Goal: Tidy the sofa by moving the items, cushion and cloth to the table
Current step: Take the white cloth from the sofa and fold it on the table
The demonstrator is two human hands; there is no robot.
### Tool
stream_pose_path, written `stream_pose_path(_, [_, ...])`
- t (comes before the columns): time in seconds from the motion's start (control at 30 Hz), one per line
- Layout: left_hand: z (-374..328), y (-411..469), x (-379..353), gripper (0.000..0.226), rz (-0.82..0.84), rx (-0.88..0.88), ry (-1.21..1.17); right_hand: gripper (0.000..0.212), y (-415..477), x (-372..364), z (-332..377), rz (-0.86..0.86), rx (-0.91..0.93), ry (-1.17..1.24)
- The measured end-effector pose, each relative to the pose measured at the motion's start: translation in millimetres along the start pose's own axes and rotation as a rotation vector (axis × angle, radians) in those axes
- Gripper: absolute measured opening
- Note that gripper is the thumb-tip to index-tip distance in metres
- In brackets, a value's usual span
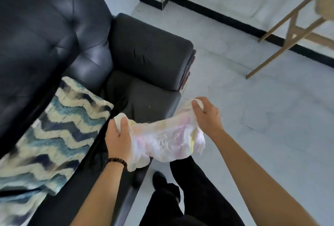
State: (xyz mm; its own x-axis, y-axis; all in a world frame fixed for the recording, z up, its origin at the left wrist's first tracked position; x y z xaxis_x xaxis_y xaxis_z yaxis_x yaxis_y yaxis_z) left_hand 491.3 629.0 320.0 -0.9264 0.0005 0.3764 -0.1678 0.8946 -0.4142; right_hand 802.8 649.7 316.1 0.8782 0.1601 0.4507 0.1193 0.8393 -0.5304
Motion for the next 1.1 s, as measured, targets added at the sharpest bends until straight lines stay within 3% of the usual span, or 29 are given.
stream_pose_path(0.17, [-121.7,-53.9,-24.8,0.037,0.173,-0.237,0.082,0.023,-100.1,102.0,35.4,-0.169,0.152,0.328])
stream_pose_path(0.33, [-234.3,-105.5,-115.9,0.062,0.452,-0.519,0.499,0.021,-173.7,181.8,65.8,-0.205,0.401,0.544])
stream_pose_path(0.43, [-281.9,-135.2,-189.8,0.054,0.602,-0.648,0.714,0.022,-199.4,228.9,55.7,-0.230,0.492,0.628])
stream_pose_path(0.5, [-308.3,-156.4,-242.0,0.040,0.641,-0.822,0.851,0.024,-208.0,260.9,36.0,-0.232,0.525,0.672])
stream_pose_path(0.63, [-352.7,-165.9,-328.2,0.021,0.649,-0.848,0.526,0.025,-209.3,340.2,-29.4,-0.317,0.499,0.719])
stream_pose_path(0.7, [-384.1,-168.8,-373.3,0.015,0.617,-0.880,0.450,0.020,-204.8,390.1,-70.2,-0.391,0.456,0.734])
stream_pose_path(0.77, [-418.5,-171.9,-418.6,0.012,0.604,-0.879,0.389,0.028,-200.7,440.8,-105.6,-0.444,0.415,0.709])
stream_pose_path(0.83, [-451.7,-181.8,-460.9,0.012,0.600,-0.902,0.357,0.043,-200.3,486.8,-127.6,-0.474,0.387,0.631])
stream_pose_path(0.93, [-488.1,-204.6,-519.4,0.012,0.641,-0.907,0.297,0.034,-201.2,540.7,-143.1,-0.491,0.383,0.564])
stream_pose_path(1.0, [-506.0,-219.6,-552.4,0.010,0.672,-0.944,0.265,0.045,-196.5,568.2,-150.2,-0.469,0.373,0.532])
stream_pose_path(1.07, [-520.7,-223.7,-582.5,0.010,0.697,-0.972,0.230,0.058,-184.1,594.5,-159.3,-0.470,0.283,0.373])
stream_pose_path(1.1, [-527.4,-221.8,-596.9,0.010,0.708,-0.976,0.216,0.049,-177.0,609.1,-162.9,-0.499,0.250,0.272])
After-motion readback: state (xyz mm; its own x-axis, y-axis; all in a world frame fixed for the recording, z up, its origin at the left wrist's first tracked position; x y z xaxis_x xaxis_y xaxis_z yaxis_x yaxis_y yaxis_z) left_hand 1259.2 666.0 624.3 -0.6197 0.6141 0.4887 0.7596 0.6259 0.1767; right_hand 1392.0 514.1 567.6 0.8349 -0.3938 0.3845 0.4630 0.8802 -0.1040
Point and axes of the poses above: each hand's wrist, its own y-axis towards the middle knuckle, its own x-axis out of the back of the hand, z = x × y, the point moved 8 cm from there along y, towards the middle knuckle, and after that the axes turned 15 degrees about z, right-handed, at the moved point
